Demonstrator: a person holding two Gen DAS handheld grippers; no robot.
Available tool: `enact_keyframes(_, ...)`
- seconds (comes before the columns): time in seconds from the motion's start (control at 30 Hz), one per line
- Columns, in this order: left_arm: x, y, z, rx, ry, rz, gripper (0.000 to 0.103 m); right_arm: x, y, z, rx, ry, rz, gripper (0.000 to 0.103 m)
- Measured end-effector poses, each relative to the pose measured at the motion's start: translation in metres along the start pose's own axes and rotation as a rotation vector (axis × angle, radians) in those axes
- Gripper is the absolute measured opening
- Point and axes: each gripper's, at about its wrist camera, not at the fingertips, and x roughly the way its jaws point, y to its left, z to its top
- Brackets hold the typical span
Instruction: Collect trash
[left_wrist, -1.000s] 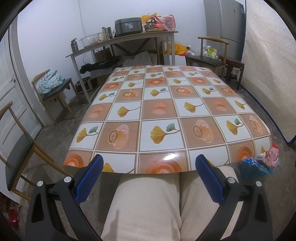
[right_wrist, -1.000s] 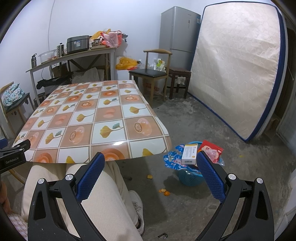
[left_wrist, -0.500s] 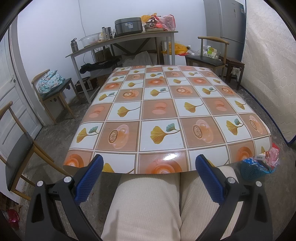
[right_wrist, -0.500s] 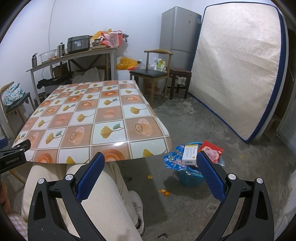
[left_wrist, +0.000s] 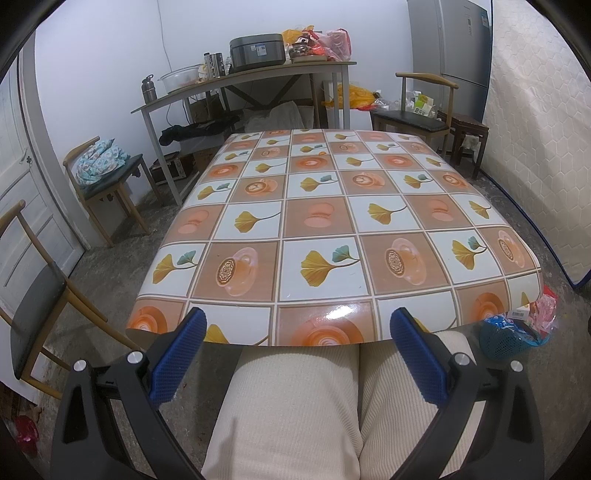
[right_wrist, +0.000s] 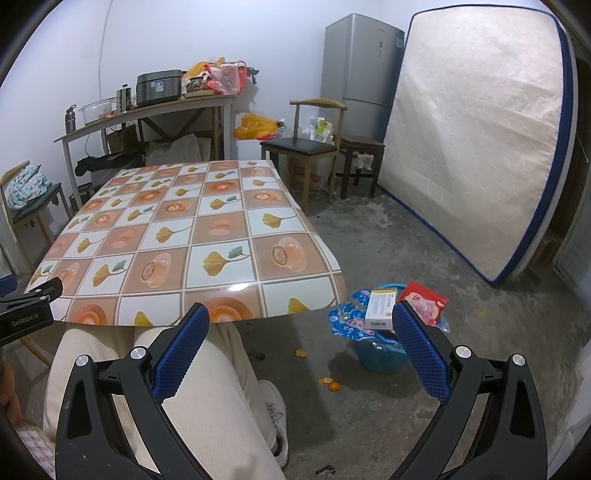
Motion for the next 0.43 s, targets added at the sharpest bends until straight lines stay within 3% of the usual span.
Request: enact_keyframes(0.43, 0.0028, 0.0014, -0.0046, -0.005, 0.011, -0.002, 0.098, -0.0002, 0.0011, 0.0005, -0.001, -0.002, 0.001, 0.095)
